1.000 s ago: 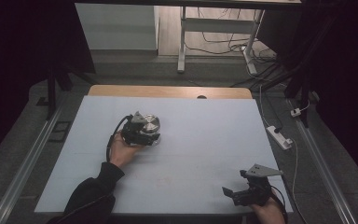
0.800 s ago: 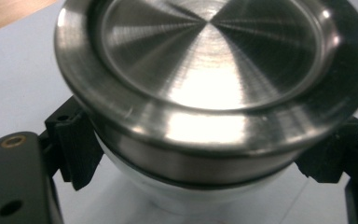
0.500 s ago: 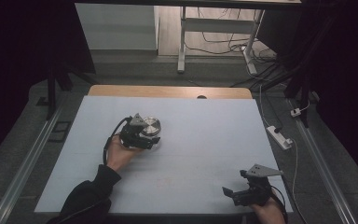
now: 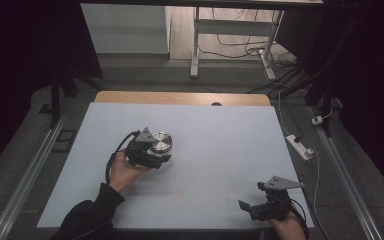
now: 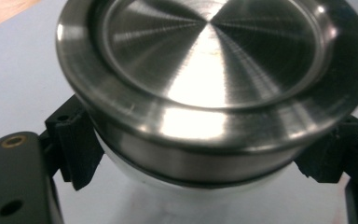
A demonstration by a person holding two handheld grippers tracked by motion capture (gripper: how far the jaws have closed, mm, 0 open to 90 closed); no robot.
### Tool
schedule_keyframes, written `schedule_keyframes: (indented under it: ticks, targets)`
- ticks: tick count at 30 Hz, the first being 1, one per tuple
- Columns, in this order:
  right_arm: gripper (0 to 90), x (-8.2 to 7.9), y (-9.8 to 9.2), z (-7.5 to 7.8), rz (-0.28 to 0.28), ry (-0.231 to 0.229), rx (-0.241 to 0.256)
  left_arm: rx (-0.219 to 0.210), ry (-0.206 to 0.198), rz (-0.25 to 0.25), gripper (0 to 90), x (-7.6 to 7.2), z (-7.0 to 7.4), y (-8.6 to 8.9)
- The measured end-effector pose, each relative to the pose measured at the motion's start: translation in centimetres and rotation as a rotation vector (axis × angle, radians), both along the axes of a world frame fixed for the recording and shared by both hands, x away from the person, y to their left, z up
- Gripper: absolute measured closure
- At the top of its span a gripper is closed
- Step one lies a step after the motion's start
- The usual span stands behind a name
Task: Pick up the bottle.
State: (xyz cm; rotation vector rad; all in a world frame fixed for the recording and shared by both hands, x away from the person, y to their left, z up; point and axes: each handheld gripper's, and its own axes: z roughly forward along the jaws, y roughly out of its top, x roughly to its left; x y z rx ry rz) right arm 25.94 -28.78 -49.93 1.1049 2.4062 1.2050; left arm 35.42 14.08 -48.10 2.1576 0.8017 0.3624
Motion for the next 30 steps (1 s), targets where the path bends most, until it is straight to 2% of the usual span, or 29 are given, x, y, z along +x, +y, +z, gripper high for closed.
schedule_keyframes:
  ticks: [5, 15, 19, 30]
  targets:
    - [0.0, 0.0, 0.0, 0.0, 0.001, -0.001, 0.000, -0.004, -0.010, -0.023, 15.3, -1.4, 0.5, -0.3]
    - [0.0, 0.0, 0.0, 0.0, 0.003, -0.001, -0.003, -0.040, 0.007, -0.059, 15.4, -3.6, 0.8, -0.7]
    - [0.0, 0.0, 0.1, 0.0, 0.004, -0.002, -0.003, -0.061, 0.012, -0.070, 15.4, -4.4, 1.0, -0.8]
    - [0.0, 0.0, 0.1, 0.0, 0.005, -0.005, -0.005, -0.060, 0.018, -0.116, 15.4, -5.7, 1.0, -2.1]
